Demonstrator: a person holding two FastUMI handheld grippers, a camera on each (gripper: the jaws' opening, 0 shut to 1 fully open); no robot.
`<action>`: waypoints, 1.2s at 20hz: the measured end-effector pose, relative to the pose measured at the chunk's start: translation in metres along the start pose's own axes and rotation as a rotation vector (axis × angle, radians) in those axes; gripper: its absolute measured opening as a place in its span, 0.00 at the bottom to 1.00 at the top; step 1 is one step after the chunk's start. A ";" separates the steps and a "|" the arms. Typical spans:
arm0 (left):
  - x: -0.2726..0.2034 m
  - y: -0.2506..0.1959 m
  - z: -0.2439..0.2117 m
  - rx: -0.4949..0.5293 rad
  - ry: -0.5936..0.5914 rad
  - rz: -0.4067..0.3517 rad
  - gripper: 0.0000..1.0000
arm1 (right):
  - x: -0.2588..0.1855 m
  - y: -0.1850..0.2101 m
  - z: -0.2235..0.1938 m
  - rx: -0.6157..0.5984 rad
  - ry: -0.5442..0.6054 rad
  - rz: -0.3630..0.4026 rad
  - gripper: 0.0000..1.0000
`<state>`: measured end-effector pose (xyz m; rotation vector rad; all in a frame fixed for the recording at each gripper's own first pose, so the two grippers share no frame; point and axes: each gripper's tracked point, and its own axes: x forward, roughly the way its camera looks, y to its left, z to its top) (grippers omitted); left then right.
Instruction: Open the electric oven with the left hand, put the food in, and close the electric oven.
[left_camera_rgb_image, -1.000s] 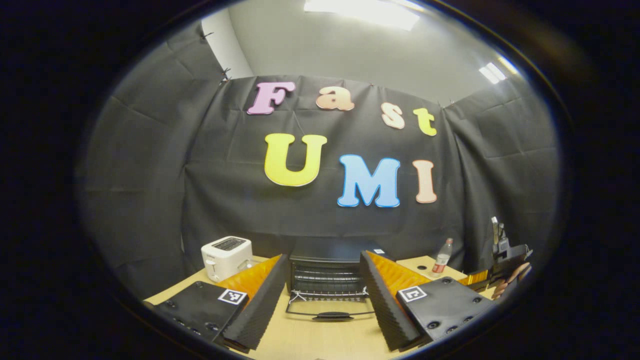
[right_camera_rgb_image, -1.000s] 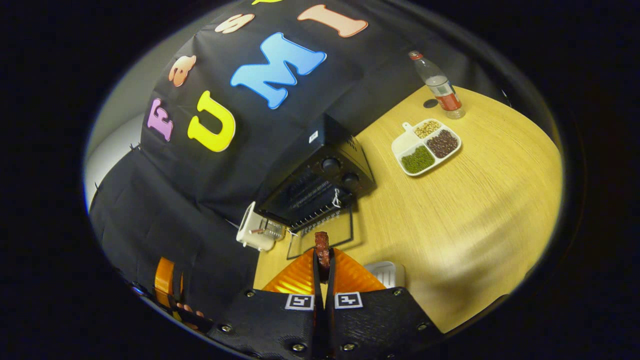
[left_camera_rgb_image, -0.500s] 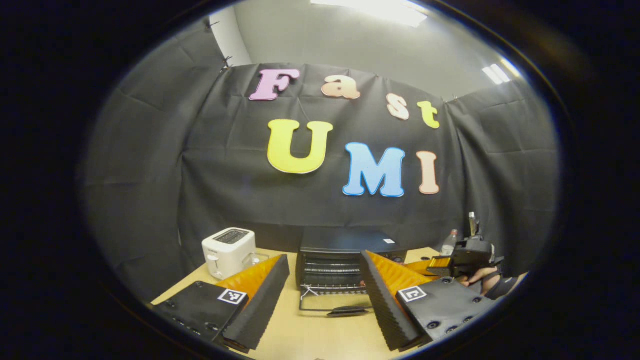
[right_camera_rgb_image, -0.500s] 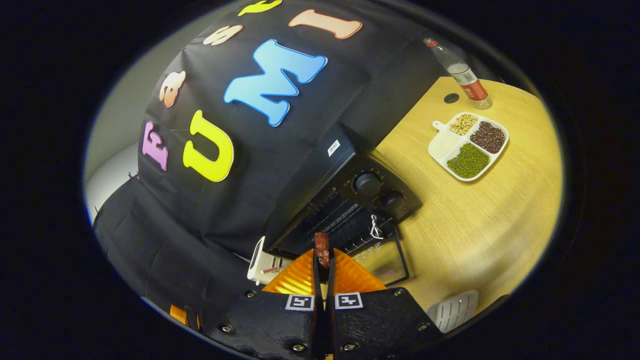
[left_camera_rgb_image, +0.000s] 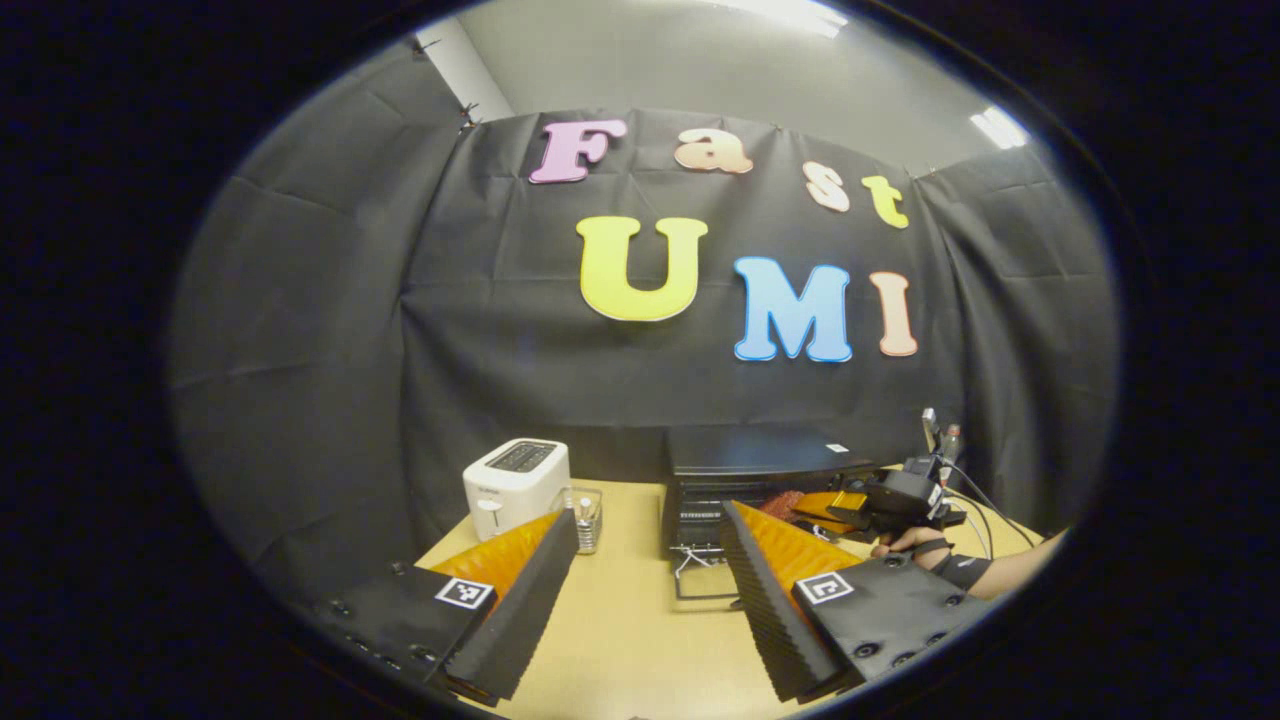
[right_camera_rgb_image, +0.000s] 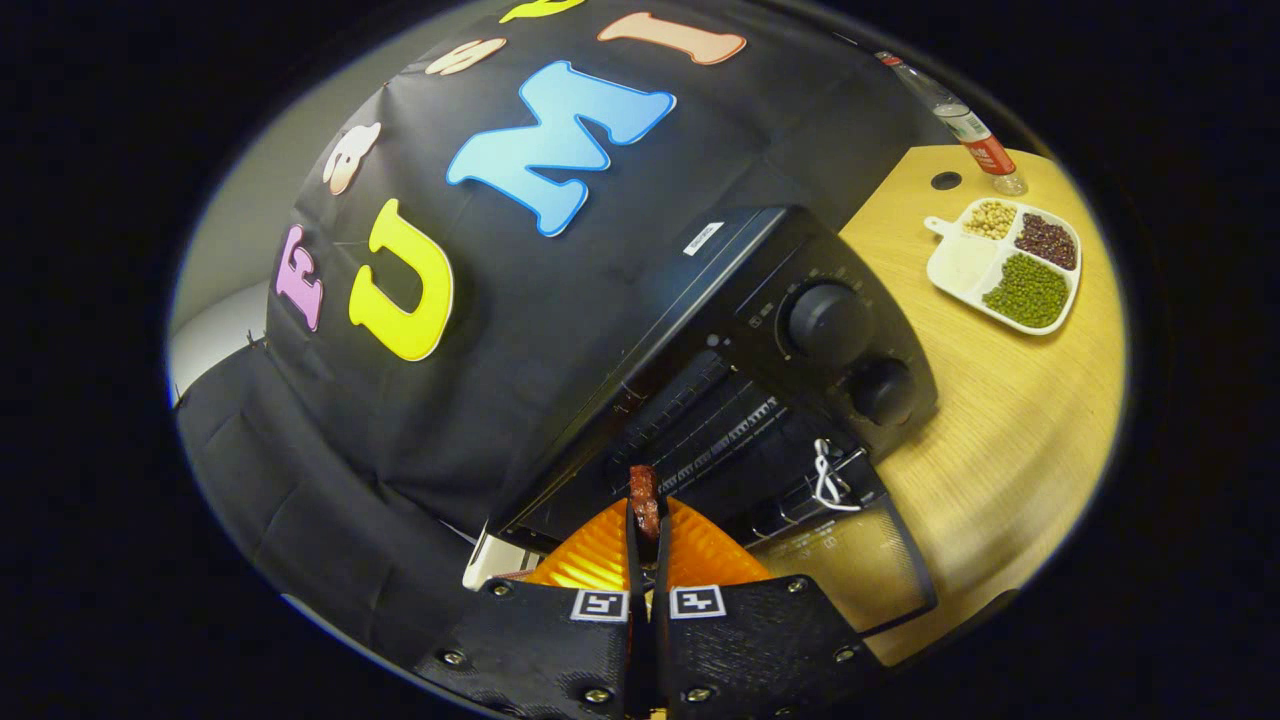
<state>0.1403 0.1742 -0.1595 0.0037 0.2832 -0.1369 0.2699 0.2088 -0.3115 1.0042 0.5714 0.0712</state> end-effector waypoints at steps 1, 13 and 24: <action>0.000 0.005 -0.001 0.006 0.004 0.008 0.97 | 0.008 -0.001 -0.003 -0.005 -0.001 -0.006 0.01; -0.006 0.005 0.002 -0.007 0.001 0.034 0.92 | 0.001 -0.032 0.015 -0.193 0.003 -0.143 0.87; -0.019 -0.094 0.017 0.010 -0.053 -0.004 0.97 | -0.147 0.015 0.091 -0.605 -0.120 -0.046 0.98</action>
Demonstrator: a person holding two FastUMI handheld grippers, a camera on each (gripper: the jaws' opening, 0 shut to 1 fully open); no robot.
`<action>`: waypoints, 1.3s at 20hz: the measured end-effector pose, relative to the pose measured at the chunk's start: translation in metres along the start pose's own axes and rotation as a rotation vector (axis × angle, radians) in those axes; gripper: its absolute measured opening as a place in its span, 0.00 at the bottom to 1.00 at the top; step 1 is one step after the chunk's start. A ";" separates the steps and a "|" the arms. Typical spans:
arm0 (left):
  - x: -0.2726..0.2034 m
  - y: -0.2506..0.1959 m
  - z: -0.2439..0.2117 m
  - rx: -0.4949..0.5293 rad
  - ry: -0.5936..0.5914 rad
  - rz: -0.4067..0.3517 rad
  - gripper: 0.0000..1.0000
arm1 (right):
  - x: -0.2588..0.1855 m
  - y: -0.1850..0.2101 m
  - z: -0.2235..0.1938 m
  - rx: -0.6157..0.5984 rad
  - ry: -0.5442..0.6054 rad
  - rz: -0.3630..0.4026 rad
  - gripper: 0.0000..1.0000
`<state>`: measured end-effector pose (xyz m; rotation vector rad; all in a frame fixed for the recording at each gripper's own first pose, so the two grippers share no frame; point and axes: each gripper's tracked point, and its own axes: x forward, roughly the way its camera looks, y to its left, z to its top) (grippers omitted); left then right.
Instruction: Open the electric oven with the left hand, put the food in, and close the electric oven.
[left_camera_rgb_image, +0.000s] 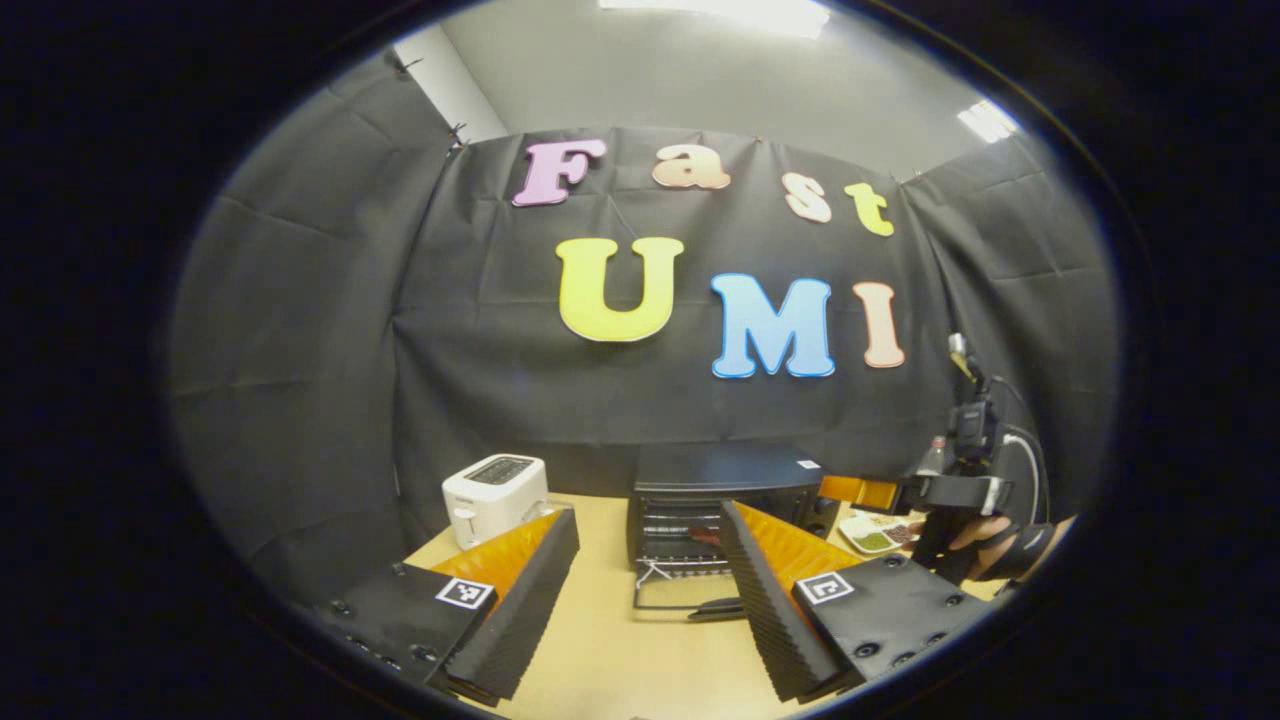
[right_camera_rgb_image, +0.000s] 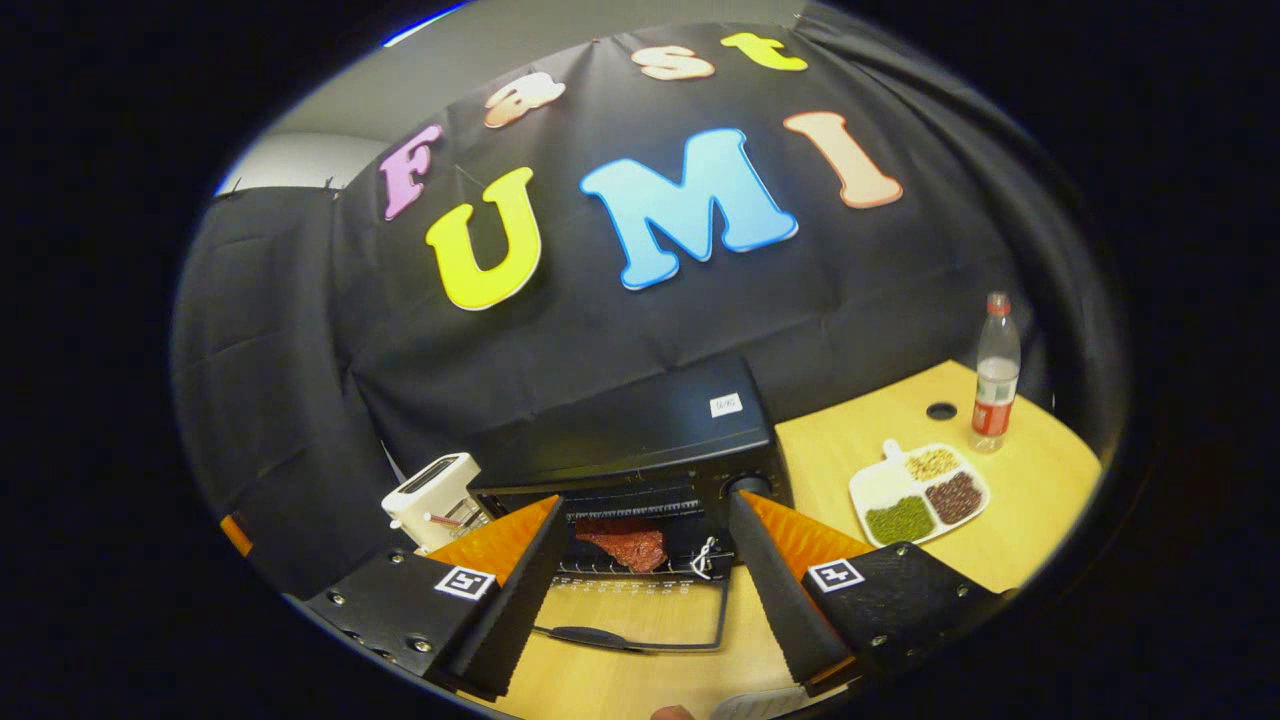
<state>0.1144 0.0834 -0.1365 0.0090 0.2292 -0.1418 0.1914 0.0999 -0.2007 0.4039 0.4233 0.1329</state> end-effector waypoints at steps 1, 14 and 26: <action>-0.001 -0.011 -0.003 0.002 0.001 -0.002 0.97 | -0.015 -0.003 0.009 -0.027 -0.017 0.005 0.98; 0.003 -0.124 -0.071 0.077 0.076 0.033 0.98 | -0.165 -0.089 0.064 -0.209 -0.197 -0.062 0.98; 0.089 -0.128 -0.221 0.010 0.383 -0.049 0.97 | -0.170 -0.109 0.095 -0.218 -0.238 -0.200 0.98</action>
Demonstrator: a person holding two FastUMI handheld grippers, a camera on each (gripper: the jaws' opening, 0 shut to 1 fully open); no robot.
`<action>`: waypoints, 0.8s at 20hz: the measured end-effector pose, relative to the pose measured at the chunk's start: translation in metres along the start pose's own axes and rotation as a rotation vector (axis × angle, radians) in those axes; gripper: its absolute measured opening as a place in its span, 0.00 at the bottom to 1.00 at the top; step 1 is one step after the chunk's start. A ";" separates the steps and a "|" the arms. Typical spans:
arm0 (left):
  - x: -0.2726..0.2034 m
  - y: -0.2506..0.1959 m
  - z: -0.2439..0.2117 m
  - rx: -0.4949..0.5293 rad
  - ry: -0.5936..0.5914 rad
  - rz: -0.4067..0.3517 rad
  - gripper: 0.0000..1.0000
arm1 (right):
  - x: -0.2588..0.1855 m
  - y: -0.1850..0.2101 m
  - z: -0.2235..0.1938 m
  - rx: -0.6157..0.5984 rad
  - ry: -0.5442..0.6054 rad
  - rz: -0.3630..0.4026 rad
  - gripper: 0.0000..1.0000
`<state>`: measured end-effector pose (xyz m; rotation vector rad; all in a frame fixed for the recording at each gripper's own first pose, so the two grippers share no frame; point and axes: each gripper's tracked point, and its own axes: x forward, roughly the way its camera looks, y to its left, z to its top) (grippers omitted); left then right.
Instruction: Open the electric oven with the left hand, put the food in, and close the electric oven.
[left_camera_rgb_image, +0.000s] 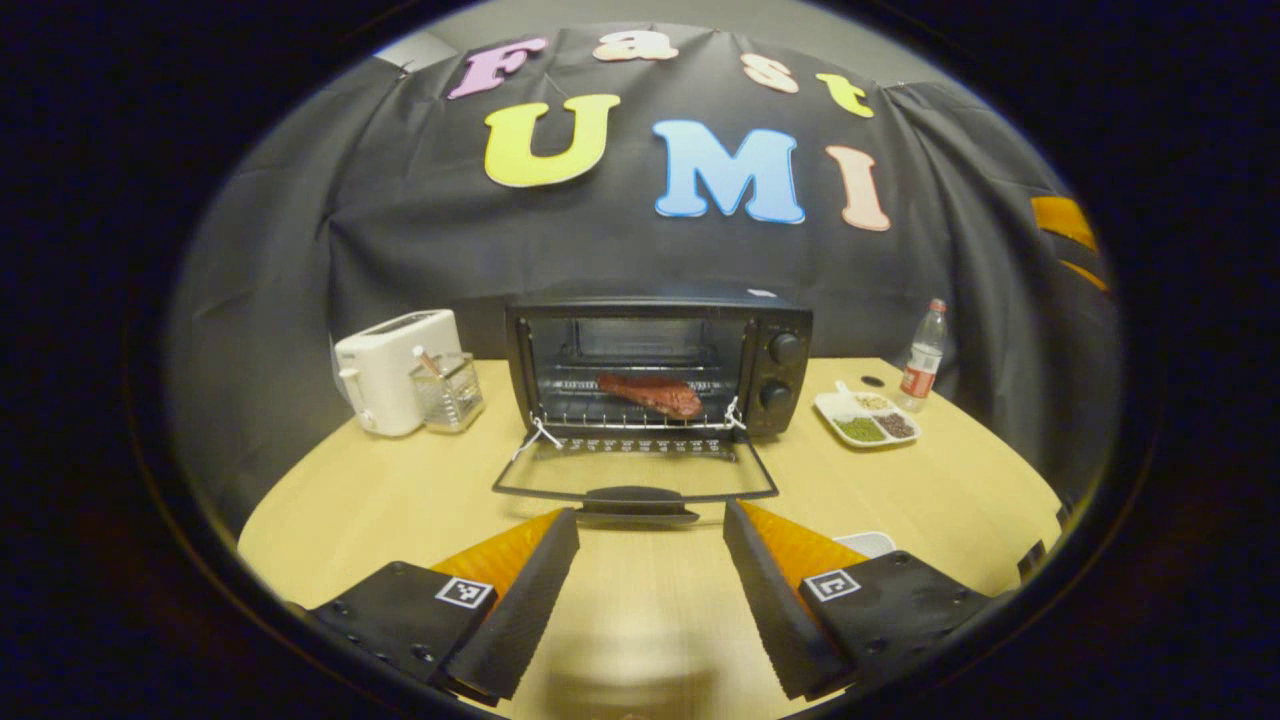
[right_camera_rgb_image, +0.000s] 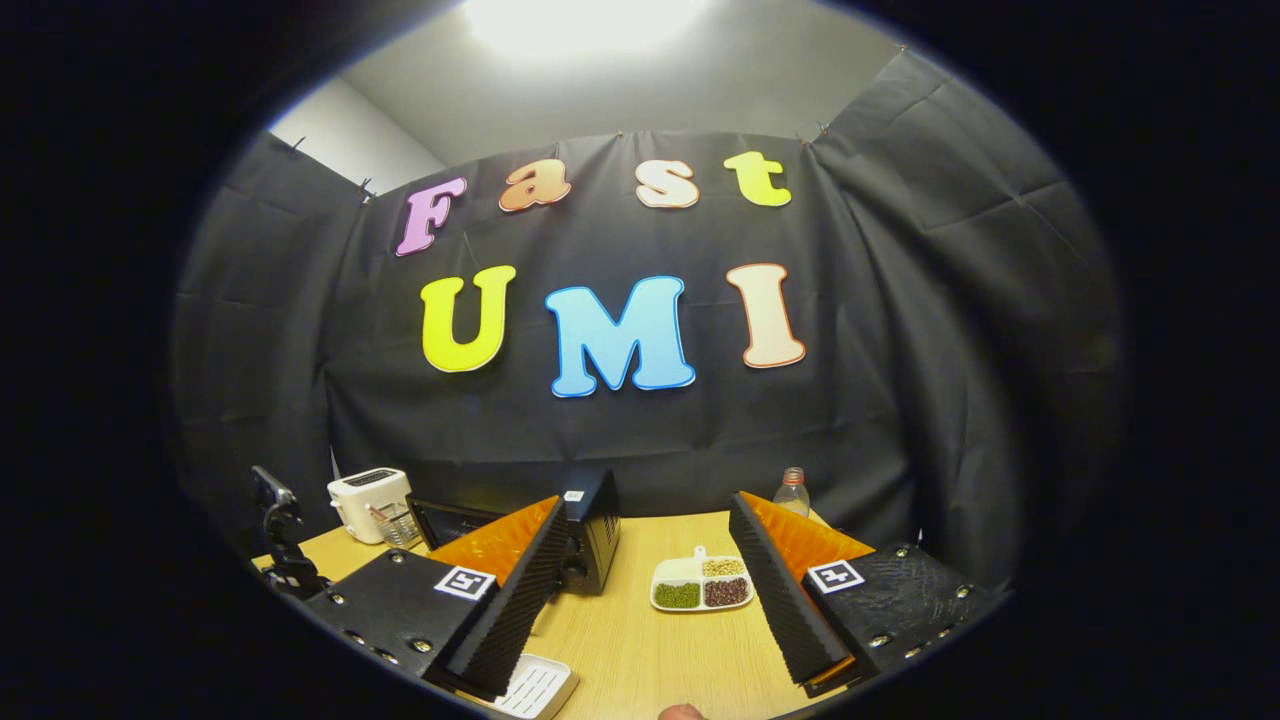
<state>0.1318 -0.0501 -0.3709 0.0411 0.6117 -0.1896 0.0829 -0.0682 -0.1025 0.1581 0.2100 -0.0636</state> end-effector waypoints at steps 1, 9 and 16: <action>0.010 0.000 -0.008 -0.002 0.026 -0.008 0.97 | 0.002 0.000 0.002 -0.001 -0.002 -0.011 0.98; 0.071 0.006 -0.061 -0.027 0.199 -0.044 1.00 | 0.011 0.005 -0.011 -0.046 0.048 -0.061 0.98; 0.104 -0.001 -0.070 -0.008 0.241 -0.072 0.97 | 0.011 0.002 -0.013 -0.104 0.067 -0.102 0.98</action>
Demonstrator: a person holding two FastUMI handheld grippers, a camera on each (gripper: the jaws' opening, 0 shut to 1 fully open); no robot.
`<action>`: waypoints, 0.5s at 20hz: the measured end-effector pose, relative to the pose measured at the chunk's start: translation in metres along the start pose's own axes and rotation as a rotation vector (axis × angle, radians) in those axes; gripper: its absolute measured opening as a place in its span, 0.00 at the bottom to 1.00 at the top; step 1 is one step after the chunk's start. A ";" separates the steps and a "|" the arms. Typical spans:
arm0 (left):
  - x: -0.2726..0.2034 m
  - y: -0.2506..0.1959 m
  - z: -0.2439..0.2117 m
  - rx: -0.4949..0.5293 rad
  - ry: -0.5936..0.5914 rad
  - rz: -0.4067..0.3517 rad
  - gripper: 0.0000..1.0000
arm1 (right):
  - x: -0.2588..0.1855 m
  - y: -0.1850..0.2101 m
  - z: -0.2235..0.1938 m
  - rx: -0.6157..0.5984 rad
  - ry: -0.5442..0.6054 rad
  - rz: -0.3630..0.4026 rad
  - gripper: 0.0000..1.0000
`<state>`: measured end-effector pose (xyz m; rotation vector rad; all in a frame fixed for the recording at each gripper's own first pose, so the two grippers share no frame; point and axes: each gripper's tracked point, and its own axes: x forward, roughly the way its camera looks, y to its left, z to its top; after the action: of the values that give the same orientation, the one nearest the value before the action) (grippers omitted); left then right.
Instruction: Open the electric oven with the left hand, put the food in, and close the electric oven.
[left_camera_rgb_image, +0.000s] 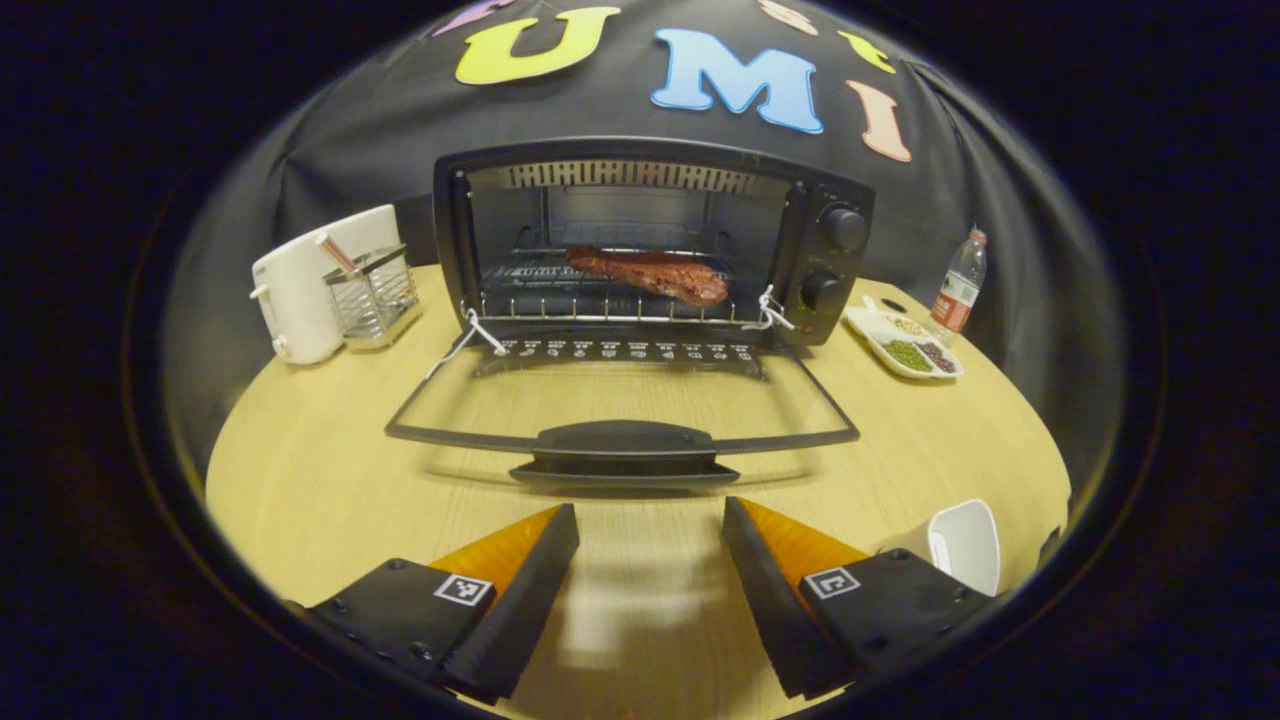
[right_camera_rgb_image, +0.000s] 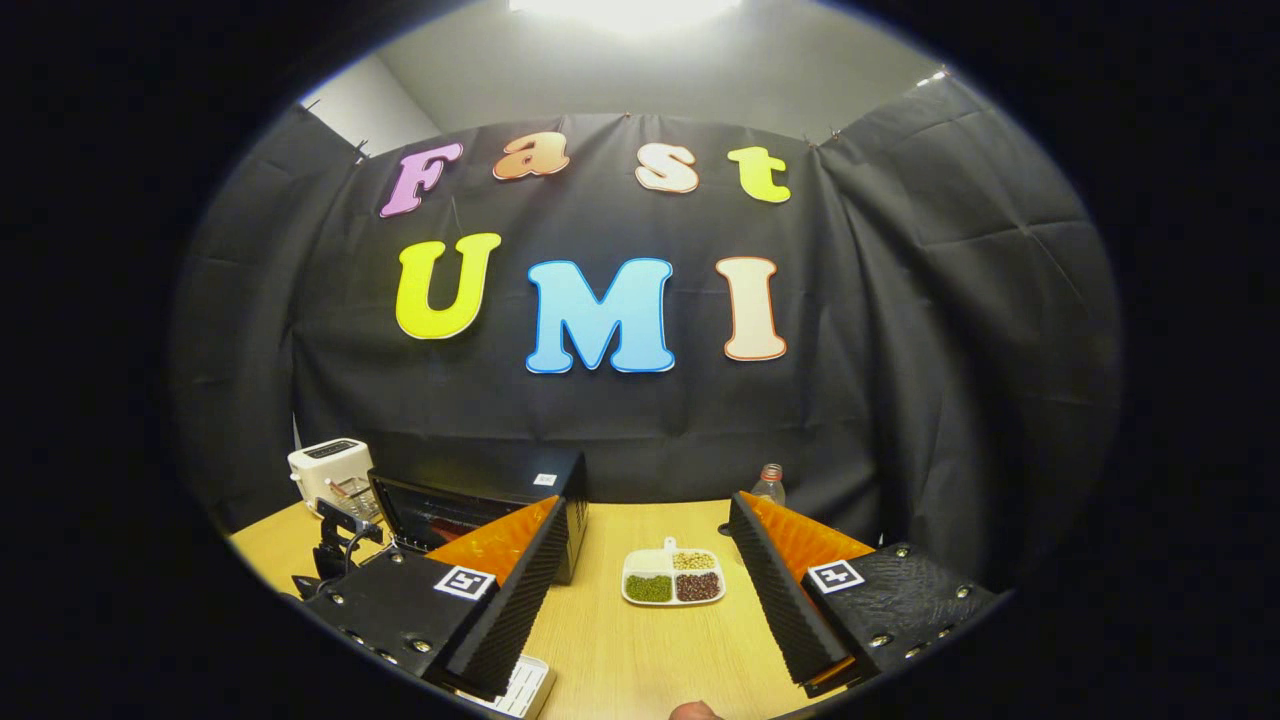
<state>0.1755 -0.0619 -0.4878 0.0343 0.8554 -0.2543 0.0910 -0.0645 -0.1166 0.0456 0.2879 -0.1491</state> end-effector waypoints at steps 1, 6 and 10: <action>0.002 0.001 0.003 0.010 -0.005 -0.001 0.99 | 0.000 -0.003 -0.001 -0.009 0.006 -0.011 0.98; 0.003 0.002 0.007 -0.011 0.002 -0.016 0.97 | -0.002 -0.005 -0.002 0.001 0.013 -0.025 0.98; -0.007 0.002 0.019 -0.021 -0.019 -0.022 0.99 | -0.004 -0.002 0.001 -0.006 -0.001 -0.013 0.98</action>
<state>0.1858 -0.0614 -0.4701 0.0030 0.8397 -0.2665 0.0872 -0.0662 -0.1151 0.0374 0.2875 -0.1606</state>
